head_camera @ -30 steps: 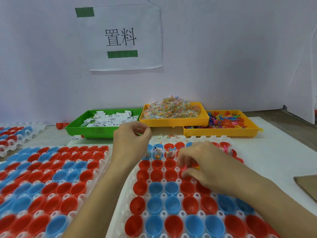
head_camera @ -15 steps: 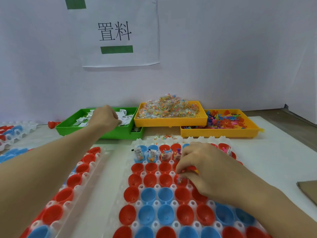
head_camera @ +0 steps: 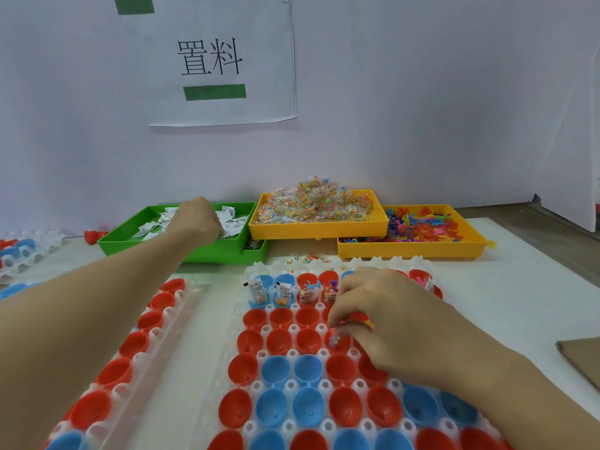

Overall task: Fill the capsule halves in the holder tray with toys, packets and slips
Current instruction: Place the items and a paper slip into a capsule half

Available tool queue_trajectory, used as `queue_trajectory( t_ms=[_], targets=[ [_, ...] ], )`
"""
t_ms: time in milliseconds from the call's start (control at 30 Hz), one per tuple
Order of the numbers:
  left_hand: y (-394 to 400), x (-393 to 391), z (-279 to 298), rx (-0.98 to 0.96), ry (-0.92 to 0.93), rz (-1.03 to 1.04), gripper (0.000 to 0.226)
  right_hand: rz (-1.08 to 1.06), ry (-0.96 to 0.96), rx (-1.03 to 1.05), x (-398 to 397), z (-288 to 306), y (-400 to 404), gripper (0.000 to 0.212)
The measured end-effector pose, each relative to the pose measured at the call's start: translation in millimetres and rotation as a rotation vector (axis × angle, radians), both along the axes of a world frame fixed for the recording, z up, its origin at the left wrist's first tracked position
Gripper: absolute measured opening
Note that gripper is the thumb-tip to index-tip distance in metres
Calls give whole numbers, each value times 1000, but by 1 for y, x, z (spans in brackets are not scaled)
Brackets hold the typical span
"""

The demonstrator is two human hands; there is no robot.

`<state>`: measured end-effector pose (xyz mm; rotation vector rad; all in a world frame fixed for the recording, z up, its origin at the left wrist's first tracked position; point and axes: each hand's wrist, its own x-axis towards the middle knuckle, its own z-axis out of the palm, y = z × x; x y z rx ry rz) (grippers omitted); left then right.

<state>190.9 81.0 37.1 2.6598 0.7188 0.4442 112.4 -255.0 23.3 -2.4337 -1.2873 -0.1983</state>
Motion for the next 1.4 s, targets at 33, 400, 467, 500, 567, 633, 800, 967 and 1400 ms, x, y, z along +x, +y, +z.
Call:
queue_trajectory(
  t_ms=[33,400,467,500,567,633,800,967,1400],
  targets=[
    [0,0,-1,-3,-11,-2,9,1,3,1,0,0,0,15],
    [-4,-3,8,-379,-398,27,18,-2,32,4,1,0,-1,21],
    [-9,-6,11,-481,-456,47,19,-2,33,4,1,0,-1,21],
    [-10,-7,13,-526,-473,60,19,-3,30,7,1,0,-1,21],
    [-12,-9,17,-607,-496,101,18,-5,23,22,2,-1,-1,21],
    [-13,-12,21,-688,-516,135,16,-14,24,42,3,-1,-1,21],
    [-14,-19,21,-838,-558,136,10,-41,18,81,5,-3,-3,22],
    [-13,-22,21,-734,-552,123,10,-49,12,92,7,-3,-3,22],
    [-8,-18,23,-613,-532,180,12,-67,15,108,9,-3,-3,20]
  ],
)
